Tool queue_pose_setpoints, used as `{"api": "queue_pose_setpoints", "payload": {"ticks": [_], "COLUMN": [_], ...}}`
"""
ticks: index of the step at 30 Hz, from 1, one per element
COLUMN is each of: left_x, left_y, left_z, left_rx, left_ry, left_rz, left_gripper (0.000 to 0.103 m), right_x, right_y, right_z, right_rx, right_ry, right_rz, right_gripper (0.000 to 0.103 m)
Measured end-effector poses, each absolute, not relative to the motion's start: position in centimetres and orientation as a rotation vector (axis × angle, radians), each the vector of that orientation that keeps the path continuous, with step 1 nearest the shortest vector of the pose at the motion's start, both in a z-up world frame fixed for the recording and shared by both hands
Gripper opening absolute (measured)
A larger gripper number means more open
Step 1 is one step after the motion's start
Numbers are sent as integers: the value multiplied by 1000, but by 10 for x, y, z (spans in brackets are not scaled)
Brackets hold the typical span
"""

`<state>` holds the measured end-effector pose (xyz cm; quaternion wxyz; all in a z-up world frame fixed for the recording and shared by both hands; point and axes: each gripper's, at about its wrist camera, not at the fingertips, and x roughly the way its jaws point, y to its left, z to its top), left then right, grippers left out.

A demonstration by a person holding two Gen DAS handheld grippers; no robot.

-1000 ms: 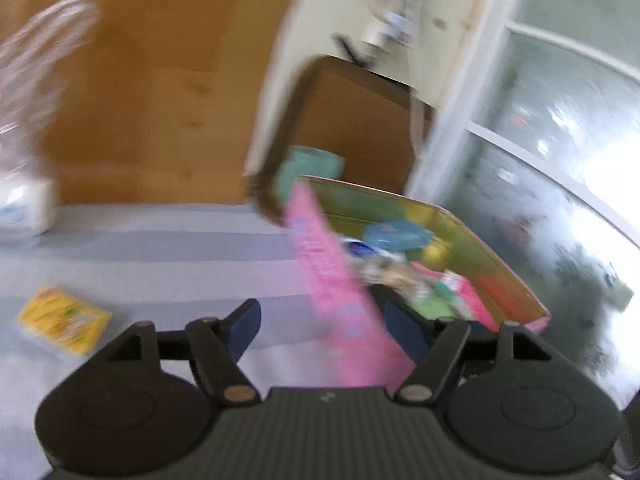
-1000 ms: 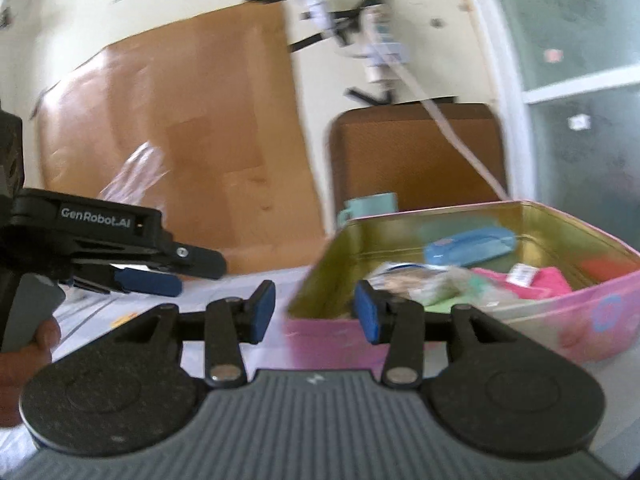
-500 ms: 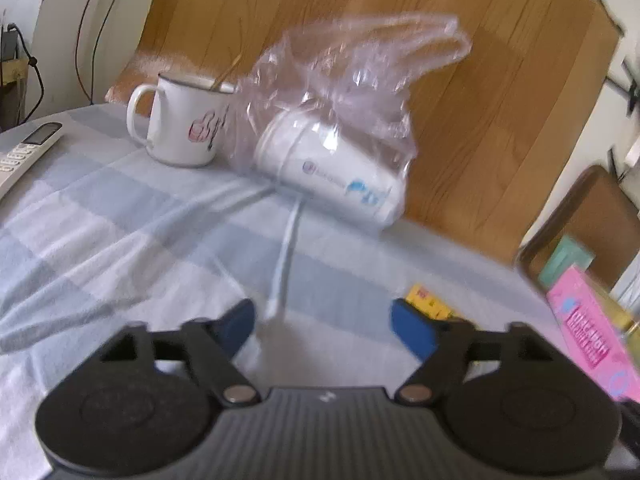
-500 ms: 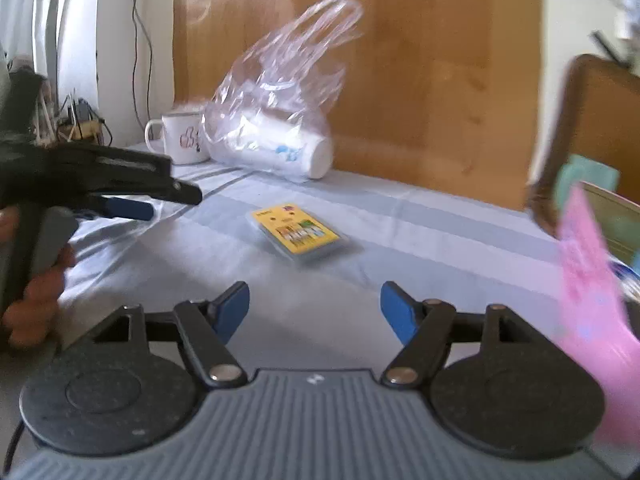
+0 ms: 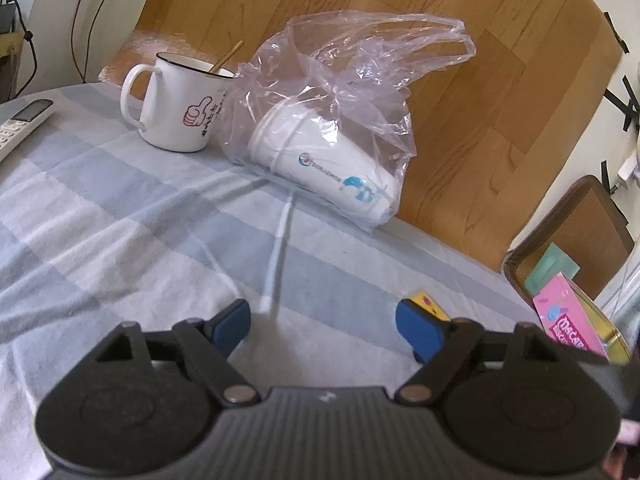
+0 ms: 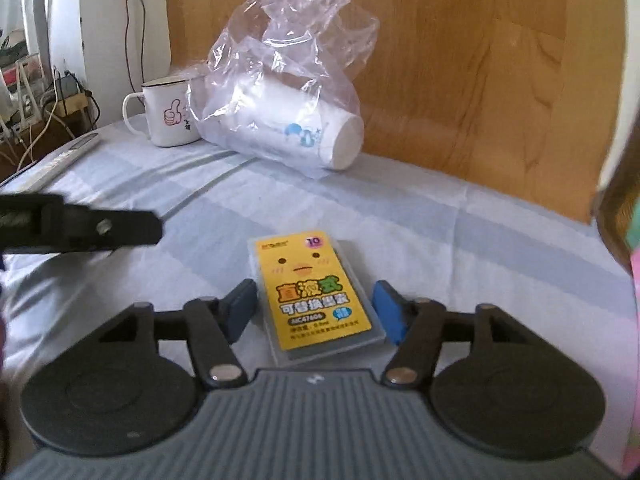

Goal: Organize soft objects
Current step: 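Move the right gripper to the yellow correction tape card and grasp it, then carry the yellow card to the pink tin with the right gripper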

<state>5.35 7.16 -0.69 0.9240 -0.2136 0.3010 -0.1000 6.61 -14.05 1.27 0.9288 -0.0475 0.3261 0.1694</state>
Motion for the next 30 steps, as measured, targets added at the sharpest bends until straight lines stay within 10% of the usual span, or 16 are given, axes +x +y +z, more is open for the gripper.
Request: {"api": "queue_pose_setpoints", "payload": {"ticks": [22,30], "left_x": [-10,-16], "left_y": [-85,-131], "left_z": [19,12], "left_rx": [-275,-210], "left_ry": [871,976], "left_rz": [-749,-812], "left_gripper": [85,28], "right_x": [-144,-147], "right_y": [-271,-276], "right_z": [1,-4], "right_rx": [429,449], "right_ry": [530,486], "right_rz": [129,146], "right_gripper": [61,60]}}
